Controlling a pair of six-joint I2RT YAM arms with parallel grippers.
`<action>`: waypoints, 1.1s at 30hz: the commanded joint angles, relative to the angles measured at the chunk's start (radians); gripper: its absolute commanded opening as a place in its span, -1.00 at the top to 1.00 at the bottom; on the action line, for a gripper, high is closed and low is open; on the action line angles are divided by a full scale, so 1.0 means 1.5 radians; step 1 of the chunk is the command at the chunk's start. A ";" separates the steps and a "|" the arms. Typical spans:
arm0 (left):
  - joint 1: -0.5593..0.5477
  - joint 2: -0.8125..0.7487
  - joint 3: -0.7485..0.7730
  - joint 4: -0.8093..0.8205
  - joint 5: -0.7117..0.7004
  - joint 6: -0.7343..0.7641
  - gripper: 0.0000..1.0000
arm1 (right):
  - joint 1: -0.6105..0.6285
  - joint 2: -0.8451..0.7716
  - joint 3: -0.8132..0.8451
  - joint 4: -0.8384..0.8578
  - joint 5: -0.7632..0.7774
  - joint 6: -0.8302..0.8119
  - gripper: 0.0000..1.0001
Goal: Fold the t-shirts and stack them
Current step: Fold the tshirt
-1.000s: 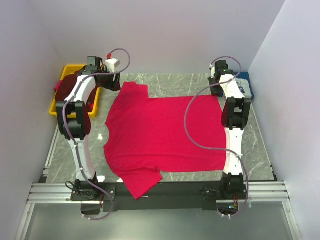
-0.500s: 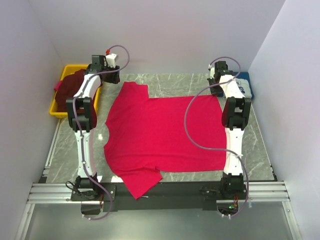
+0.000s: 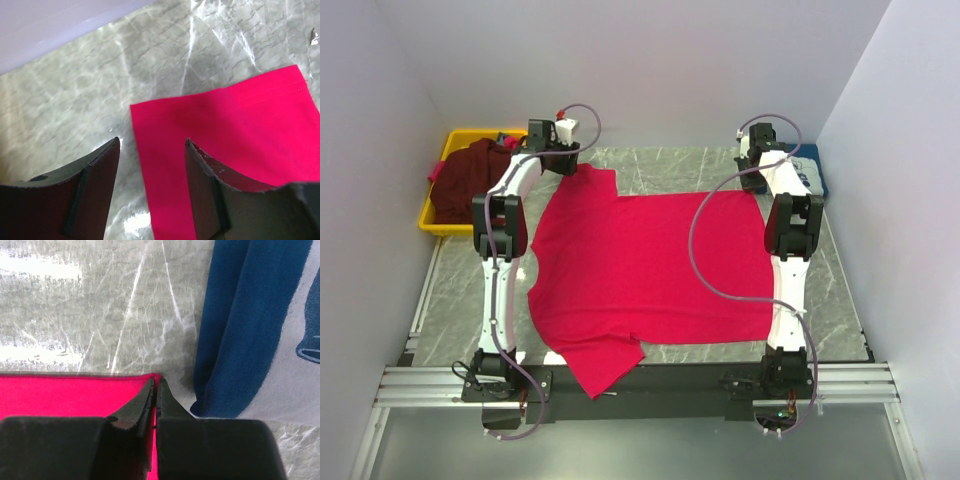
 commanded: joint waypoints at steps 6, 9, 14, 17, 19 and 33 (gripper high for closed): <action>-0.005 -0.010 -0.008 -0.032 -0.019 0.036 -0.21 | 0.005 -0.026 -0.015 -0.016 -0.005 -0.004 1.00; -0.005 -0.022 -0.031 -0.054 -0.023 0.037 -0.22 | 0.006 -0.024 -0.015 -0.017 -0.004 -0.005 1.00; -0.005 -0.020 -0.032 -0.085 -0.010 0.036 -0.22 | 0.005 -0.024 -0.014 -0.016 -0.002 -0.005 1.00; -0.008 -0.015 -0.032 -0.089 0.002 0.032 -0.05 | 0.005 -0.026 -0.016 -0.015 -0.002 -0.007 1.00; -0.010 -0.010 -0.031 -0.091 0.006 0.032 0.03 | 0.005 -0.030 -0.019 -0.013 -0.002 -0.009 1.00; 0.003 -0.098 -0.013 -0.061 0.010 0.023 0.99 | -0.005 -0.103 -0.042 0.014 -0.037 -0.017 1.00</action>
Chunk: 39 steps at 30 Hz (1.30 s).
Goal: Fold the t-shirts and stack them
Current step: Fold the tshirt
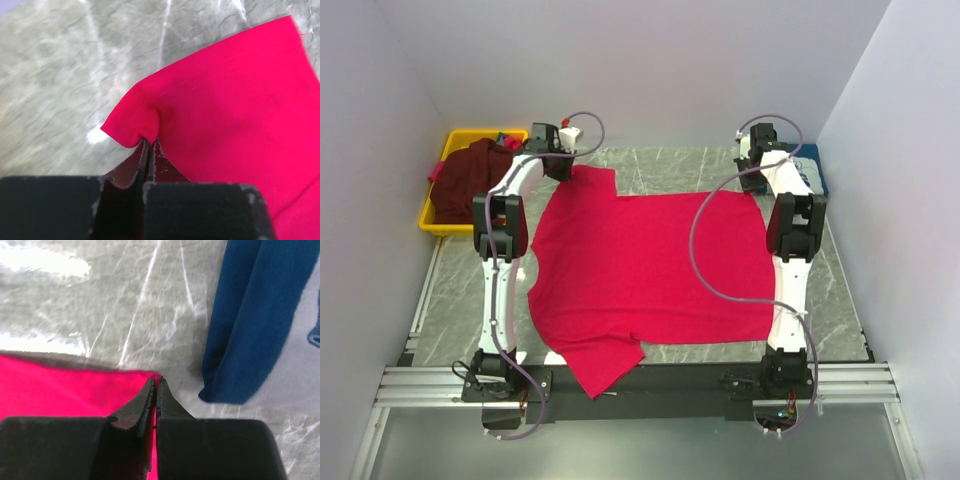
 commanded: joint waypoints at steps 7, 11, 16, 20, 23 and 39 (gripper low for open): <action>0.038 -0.194 -0.028 -0.011 0.064 0.001 0.99 | -0.023 -0.140 -0.029 0.022 -0.040 -0.007 1.00; 0.038 -0.231 -0.065 -0.023 0.069 0.013 0.99 | -0.030 -0.154 -0.032 0.018 -0.049 -0.012 1.00; 0.041 -0.267 -0.117 -0.022 0.076 0.020 0.99 | -0.042 -0.171 -0.039 0.012 -0.071 -0.014 1.00; 0.042 -0.310 -0.193 -0.014 0.078 0.023 0.99 | -0.047 -0.187 -0.058 0.005 -0.085 -0.025 1.00; 0.042 -0.356 -0.267 0.009 0.067 0.028 0.99 | -0.050 -0.202 -0.077 -0.003 -0.104 -0.036 1.00; 0.043 -0.521 -0.518 0.028 0.048 0.041 0.99 | -0.053 -0.272 -0.206 -0.017 -0.146 -0.071 1.00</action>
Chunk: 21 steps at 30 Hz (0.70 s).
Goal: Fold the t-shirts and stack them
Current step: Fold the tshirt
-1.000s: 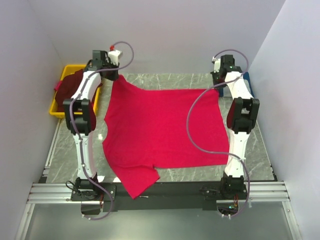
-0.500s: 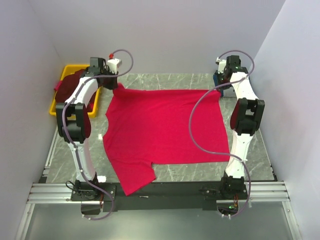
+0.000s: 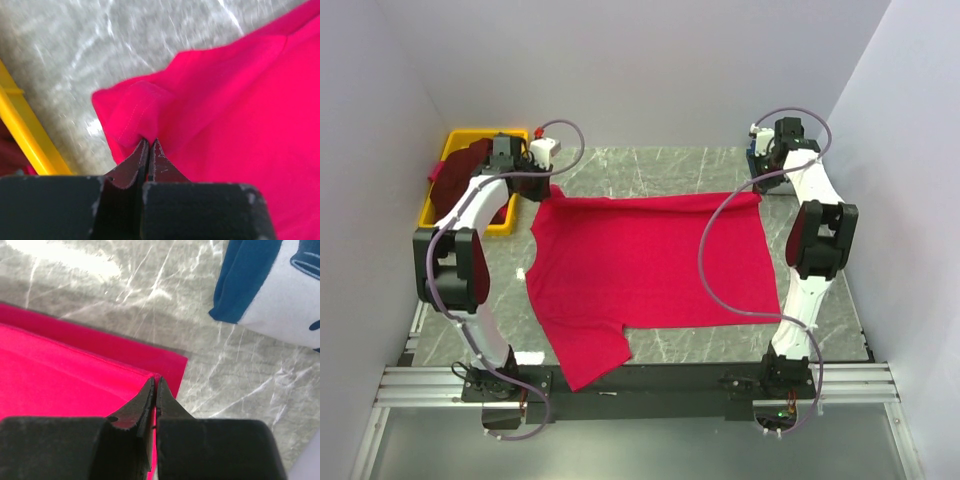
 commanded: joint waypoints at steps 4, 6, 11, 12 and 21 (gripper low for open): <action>0.004 -0.085 -0.104 0.017 -0.004 -0.001 0.99 | -0.013 -0.065 -0.054 0.007 -0.012 -0.024 1.00; 0.004 -0.105 -0.127 0.018 -0.011 -0.007 0.99 | -0.014 -0.070 -0.066 0.007 -0.013 -0.027 1.00; 0.004 -0.122 -0.189 0.016 -0.015 -0.030 0.99 | -0.016 -0.078 -0.121 0.030 -0.010 -0.036 1.00; 0.004 -0.121 -0.197 0.014 -0.010 -0.037 0.99 | -0.016 -0.076 -0.127 0.034 -0.008 -0.037 1.00; 0.003 -0.104 -0.259 0.026 -0.010 -0.088 0.99 | -0.015 -0.054 -0.174 0.059 0.010 -0.046 1.00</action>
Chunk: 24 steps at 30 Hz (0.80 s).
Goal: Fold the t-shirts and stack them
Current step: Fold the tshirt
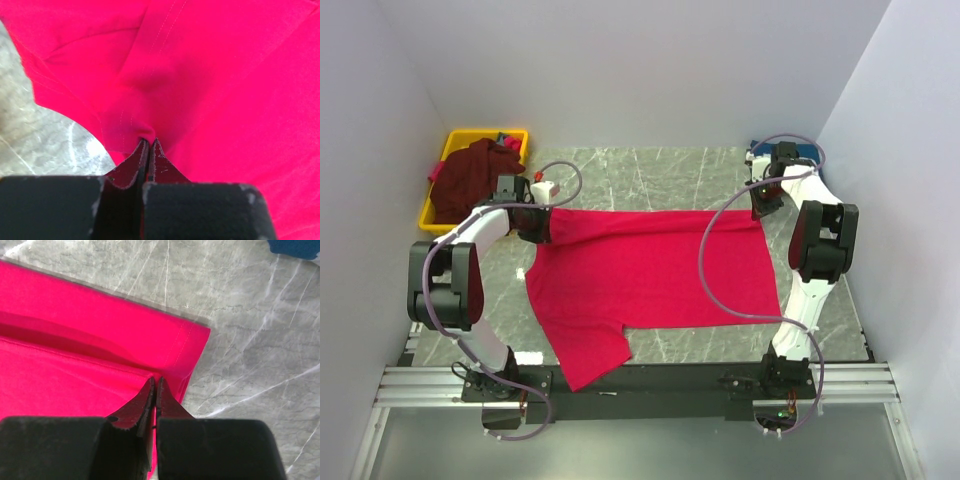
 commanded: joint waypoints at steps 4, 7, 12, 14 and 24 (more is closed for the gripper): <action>0.001 -0.006 -0.014 0.019 0.003 -0.048 0.99 | -0.005 -0.020 -0.011 0.035 0.013 -0.011 1.00; 0.001 -0.015 -0.004 0.010 0.015 -0.074 0.99 | -0.005 -0.021 0.002 0.030 0.010 -0.009 1.00; -0.010 -0.052 0.009 -0.014 0.024 -0.095 0.99 | -0.008 -0.029 0.023 0.017 0.005 -0.010 1.00; -0.013 -0.062 0.004 -0.030 0.020 -0.089 0.99 | -0.010 -0.037 0.025 0.014 0.001 -0.011 1.00; -0.015 -0.050 -0.033 -0.023 0.002 -0.086 0.99 | -0.016 -0.032 0.002 0.028 0.009 -0.022 1.00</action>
